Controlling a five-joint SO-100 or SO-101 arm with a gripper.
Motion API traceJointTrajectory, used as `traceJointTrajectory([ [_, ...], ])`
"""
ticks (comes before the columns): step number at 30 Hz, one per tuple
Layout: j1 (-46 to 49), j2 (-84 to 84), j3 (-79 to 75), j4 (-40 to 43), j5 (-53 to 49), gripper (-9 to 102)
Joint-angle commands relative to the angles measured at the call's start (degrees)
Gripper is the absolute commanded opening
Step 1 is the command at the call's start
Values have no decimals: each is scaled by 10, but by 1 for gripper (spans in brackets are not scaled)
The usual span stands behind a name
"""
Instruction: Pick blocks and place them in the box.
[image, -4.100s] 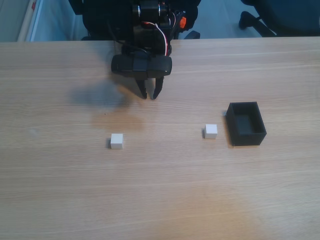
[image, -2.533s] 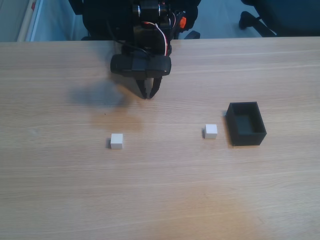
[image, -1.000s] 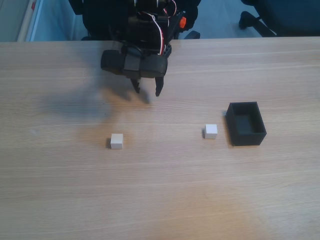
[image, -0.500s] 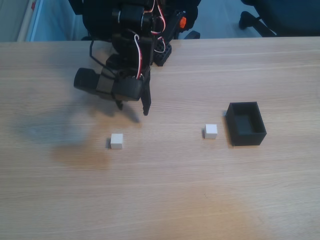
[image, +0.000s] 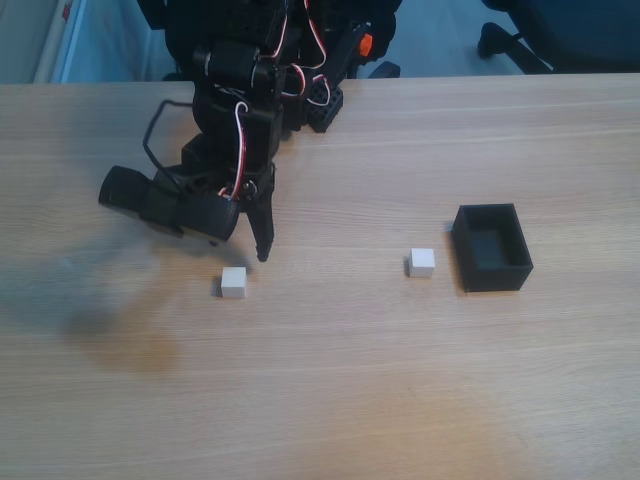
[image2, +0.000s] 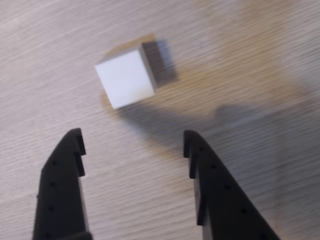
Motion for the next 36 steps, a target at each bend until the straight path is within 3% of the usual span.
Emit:
traceJointTrajectory([
  [1, -5, -14, -43, -15, 9, 22],
  [25, -24, -113, -83, -69, 43, 20],
  [36, -19, -119, -86, -75, 37, 9],
])
